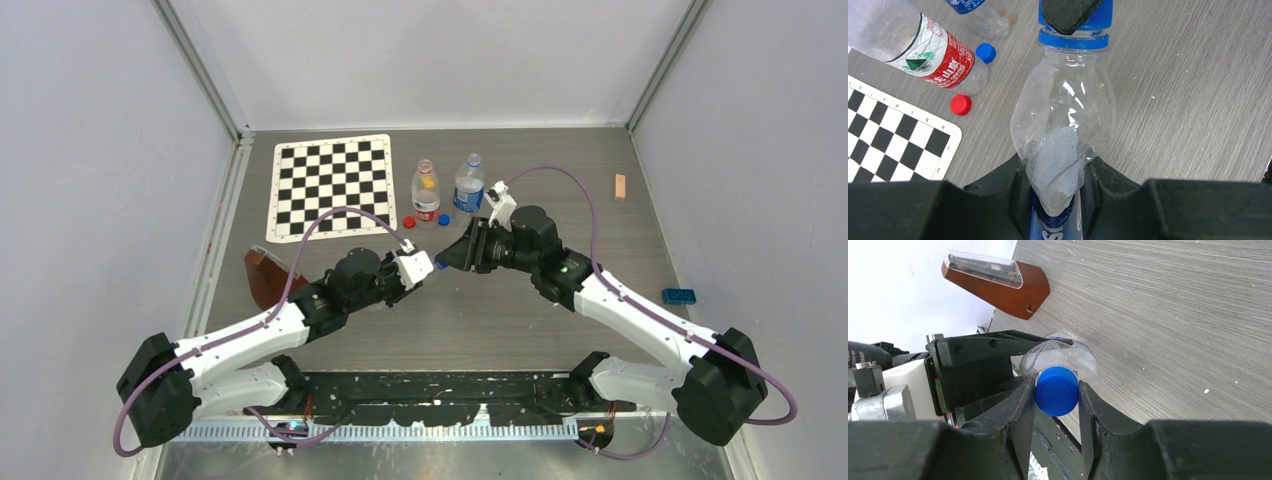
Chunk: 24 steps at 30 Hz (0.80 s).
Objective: Unscrew the bottle caps
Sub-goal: Unscrew the bottle cap from the plastic bottle.
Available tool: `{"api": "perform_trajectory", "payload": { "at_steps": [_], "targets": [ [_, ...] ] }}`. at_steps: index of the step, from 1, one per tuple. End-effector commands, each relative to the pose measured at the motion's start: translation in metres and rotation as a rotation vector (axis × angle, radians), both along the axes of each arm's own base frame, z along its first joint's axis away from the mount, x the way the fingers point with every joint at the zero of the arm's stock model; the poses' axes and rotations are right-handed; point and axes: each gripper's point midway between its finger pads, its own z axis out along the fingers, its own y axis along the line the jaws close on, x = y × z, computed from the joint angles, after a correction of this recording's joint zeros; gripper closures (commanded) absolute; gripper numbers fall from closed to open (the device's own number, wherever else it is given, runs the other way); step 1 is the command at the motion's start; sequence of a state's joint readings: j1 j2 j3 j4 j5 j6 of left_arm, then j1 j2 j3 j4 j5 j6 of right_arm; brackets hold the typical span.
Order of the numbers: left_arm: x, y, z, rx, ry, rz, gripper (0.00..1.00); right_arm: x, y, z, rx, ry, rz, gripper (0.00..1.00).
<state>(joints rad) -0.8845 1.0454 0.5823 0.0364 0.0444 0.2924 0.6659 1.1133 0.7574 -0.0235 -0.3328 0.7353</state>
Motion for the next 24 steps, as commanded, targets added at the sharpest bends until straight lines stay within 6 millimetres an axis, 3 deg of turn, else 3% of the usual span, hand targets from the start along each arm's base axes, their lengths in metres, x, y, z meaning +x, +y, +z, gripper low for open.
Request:
{"api": "perform_trajectory", "payload": {
  "at_steps": [1,12,16,20,24],
  "targets": [
    [-0.006,-0.009,0.018,-0.071,-0.036,-0.048,1.0,-0.001,0.008,0.024,0.033,-0.108,0.072,0.84],
    [-0.055,-0.031,0.02,-0.14,0.24,-0.355,1.0,-0.044,-0.002,0.016,0.006,-0.279,0.301,0.97],
    [-0.077,-0.039,0.025,-0.168,0.352,-0.492,0.99,-0.068,-0.008,0.0,-0.019,-0.309,0.424,0.98],
    [-0.088,-0.043,0.029,-0.179,0.418,-0.562,0.94,-0.078,-0.013,-0.006,-0.034,-0.328,0.466,0.98],
    [-0.082,-0.043,0.028,-0.179,0.399,-0.535,0.93,-0.073,-0.016,-0.004,-0.046,-0.352,0.431,0.93]
  ]
}}
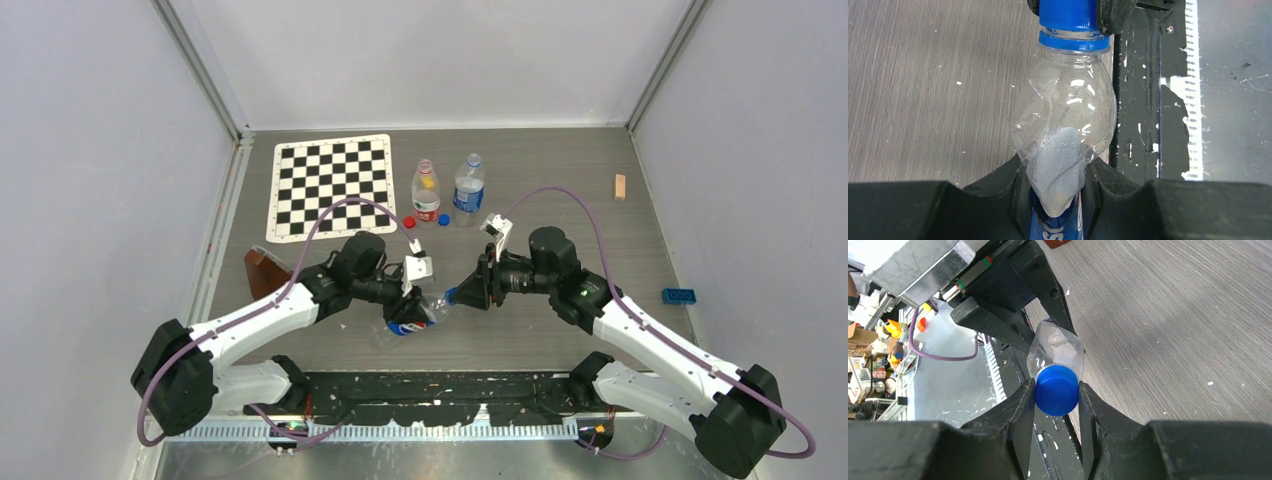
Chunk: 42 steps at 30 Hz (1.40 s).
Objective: Unscrew the bottle caps
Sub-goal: Unscrew the bottle cap from the plastic bottle.
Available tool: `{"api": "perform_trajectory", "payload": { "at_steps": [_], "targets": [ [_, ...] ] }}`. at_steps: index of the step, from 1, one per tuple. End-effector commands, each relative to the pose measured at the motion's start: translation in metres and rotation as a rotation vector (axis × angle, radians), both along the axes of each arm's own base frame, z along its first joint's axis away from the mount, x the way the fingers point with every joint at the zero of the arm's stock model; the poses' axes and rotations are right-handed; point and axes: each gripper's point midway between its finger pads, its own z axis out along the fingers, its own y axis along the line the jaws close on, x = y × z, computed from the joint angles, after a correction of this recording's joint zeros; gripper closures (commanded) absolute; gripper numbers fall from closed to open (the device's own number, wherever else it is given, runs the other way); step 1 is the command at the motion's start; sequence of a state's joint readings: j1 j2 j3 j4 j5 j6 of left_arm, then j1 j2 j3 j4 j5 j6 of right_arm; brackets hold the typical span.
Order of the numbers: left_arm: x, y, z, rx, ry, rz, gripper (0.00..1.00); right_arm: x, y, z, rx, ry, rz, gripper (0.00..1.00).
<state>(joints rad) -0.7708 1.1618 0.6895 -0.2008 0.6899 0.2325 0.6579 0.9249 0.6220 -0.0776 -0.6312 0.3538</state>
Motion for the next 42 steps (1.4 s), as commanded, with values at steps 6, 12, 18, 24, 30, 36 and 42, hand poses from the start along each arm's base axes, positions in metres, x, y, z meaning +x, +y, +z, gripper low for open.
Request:
{"api": "perform_trajectory", "payload": {
  "at_steps": [6,12,18,24,30,36,42],
  "targets": [
    [0.025,-0.009,0.036,-0.122,-0.19,0.078,1.0,0.026,-0.006,0.024,0.02,-0.083,-0.159,0.44],
    [0.056,0.014,0.029,-0.059,-0.318,0.266,1.0,0.043,-0.01,0.053,0.09,-0.049,-0.306,0.32],
    [0.07,0.021,0.036,-0.083,-0.384,0.36,1.0,0.056,-0.01,0.064,0.143,0.016,-0.4,0.31],
    [0.076,0.024,0.038,-0.073,-0.451,0.408,1.0,0.068,0.002,0.061,0.164,0.125,-0.438,0.32],
    [0.078,0.026,0.041,-0.069,-0.477,0.425,1.0,0.072,0.017,0.061,0.194,0.169,-0.395,0.33],
    [0.079,0.024,0.041,-0.071,-0.482,0.422,1.0,0.074,0.023,0.059,0.199,0.187,-0.383,0.37],
    [0.079,0.022,0.042,-0.074,-0.488,0.418,1.0,0.077,0.026,0.057,0.2,0.196,-0.38,0.38]
  ]
}}
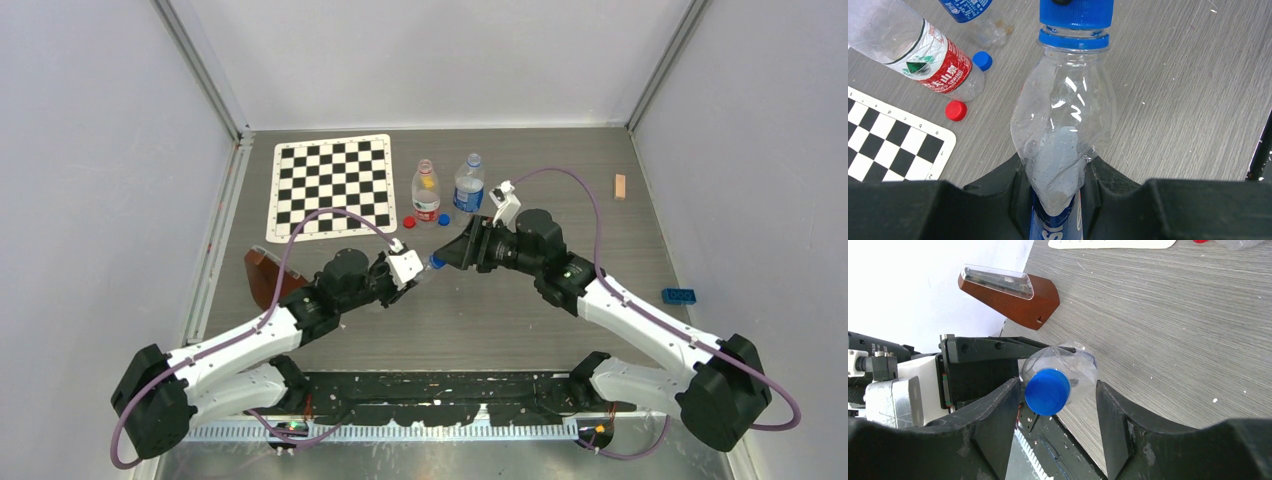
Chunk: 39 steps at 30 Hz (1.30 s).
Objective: Unscrew the bottle caps
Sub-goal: Unscrew the bottle cap from the plastic bottle.
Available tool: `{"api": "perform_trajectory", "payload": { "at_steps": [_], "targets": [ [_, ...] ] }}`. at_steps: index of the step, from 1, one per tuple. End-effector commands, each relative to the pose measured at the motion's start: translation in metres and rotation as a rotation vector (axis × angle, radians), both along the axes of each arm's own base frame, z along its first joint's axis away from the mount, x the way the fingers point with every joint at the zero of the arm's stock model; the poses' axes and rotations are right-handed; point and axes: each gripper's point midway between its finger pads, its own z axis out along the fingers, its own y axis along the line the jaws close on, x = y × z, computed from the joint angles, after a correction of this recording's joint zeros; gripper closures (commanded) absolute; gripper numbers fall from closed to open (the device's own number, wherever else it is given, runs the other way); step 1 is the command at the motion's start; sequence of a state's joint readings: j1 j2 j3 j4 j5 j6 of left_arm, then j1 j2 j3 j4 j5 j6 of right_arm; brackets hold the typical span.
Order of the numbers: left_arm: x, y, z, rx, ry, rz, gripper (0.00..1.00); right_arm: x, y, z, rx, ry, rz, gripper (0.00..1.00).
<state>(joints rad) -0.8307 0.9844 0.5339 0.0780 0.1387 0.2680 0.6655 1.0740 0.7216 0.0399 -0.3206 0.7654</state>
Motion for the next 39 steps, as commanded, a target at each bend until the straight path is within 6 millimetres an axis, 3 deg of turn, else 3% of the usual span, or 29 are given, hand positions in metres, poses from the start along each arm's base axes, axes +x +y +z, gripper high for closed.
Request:
{"api": "perform_trajectory", "payload": {
  "at_steps": [1,5,12,17,20,23,27,35,39],
  "targets": [
    [0.006,-0.007,0.02,-0.054,-0.069,0.001,1.0,0.008,0.01,0.033,0.075,-0.064,0.012,0.38],
    [0.007,-0.006,0.019,-0.05,-0.069,0.008,1.0,0.007,0.013,0.033,0.08,-0.055,0.027,0.43],
    [0.008,-0.006,0.017,-0.048,-0.063,0.015,1.0,0.002,0.013,0.029,0.056,-0.061,0.061,0.65],
    [0.006,-0.008,0.015,-0.05,-0.049,0.008,1.0,-0.003,0.012,0.023,0.026,-0.079,0.092,0.69],
    [0.004,-0.009,0.013,-0.05,-0.032,-0.001,1.0,-0.005,0.011,0.02,0.012,-0.087,0.104,0.68],
    [0.004,-0.009,0.012,-0.04,-0.023,0.002,1.0,-0.004,0.01,0.02,0.008,-0.087,0.096,0.54],
    [0.005,-0.007,0.011,-0.036,-0.023,0.009,1.0,-0.001,0.008,0.021,0.006,-0.088,0.072,0.47],
    [0.007,-0.005,0.009,-0.029,-0.024,0.025,1.0,-0.001,0.005,0.021,0.001,-0.087,0.059,0.45],
    [0.006,-0.005,0.01,-0.032,-0.024,0.02,1.0,-0.001,0.006,0.021,0.003,-0.089,0.066,0.49]
  ]
}}
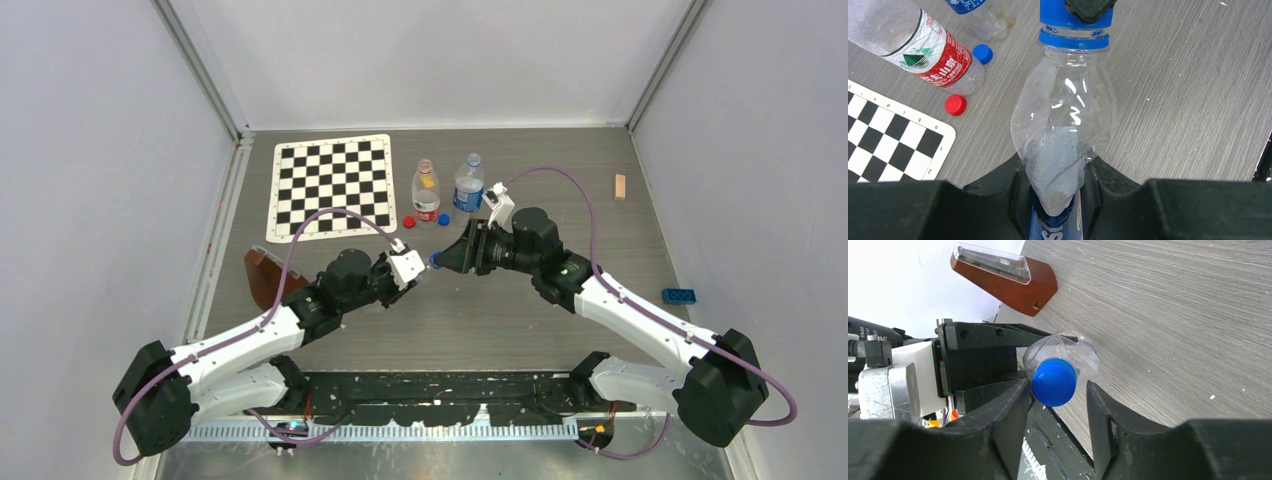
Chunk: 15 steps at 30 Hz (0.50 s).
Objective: Unscrew the bottle caps
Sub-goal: Unscrew the bottle cap from the plastic bottle.
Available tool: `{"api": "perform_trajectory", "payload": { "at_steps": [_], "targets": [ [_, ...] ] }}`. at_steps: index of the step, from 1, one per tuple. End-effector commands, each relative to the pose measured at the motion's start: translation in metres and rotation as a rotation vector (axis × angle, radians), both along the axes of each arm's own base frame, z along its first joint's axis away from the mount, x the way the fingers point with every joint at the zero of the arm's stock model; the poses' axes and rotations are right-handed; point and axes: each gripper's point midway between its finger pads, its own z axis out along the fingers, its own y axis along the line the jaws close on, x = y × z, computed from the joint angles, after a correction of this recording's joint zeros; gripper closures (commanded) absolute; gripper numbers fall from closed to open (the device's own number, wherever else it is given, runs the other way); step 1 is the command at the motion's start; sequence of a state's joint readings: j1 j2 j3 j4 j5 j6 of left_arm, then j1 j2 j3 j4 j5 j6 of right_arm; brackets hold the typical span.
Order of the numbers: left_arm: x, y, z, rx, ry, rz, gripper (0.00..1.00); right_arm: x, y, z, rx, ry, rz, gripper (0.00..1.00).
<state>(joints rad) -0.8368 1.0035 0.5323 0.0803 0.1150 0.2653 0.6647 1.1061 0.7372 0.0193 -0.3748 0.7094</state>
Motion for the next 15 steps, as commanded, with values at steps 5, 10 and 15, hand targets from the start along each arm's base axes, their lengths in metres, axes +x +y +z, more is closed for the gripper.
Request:
{"api": "perform_trajectory", "payload": {
  "at_steps": [5,10,15],
  "targets": [
    [-0.001,-0.012,0.018,-0.063,-0.024,-0.035,1.0,0.001,0.006,0.027,0.043,-0.079,0.034,0.6],
    [-0.005,-0.019,0.015,-0.064,0.013,-0.067,1.0,-0.001,0.006,0.021,0.025,-0.085,0.056,0.69],
    [-0.012,-0.029,0.019,-0.093,0.055,-0.118,1.0,-0.006,0.006,0.019,0.013,-0.105,0.091,0.73]
  ]
}}
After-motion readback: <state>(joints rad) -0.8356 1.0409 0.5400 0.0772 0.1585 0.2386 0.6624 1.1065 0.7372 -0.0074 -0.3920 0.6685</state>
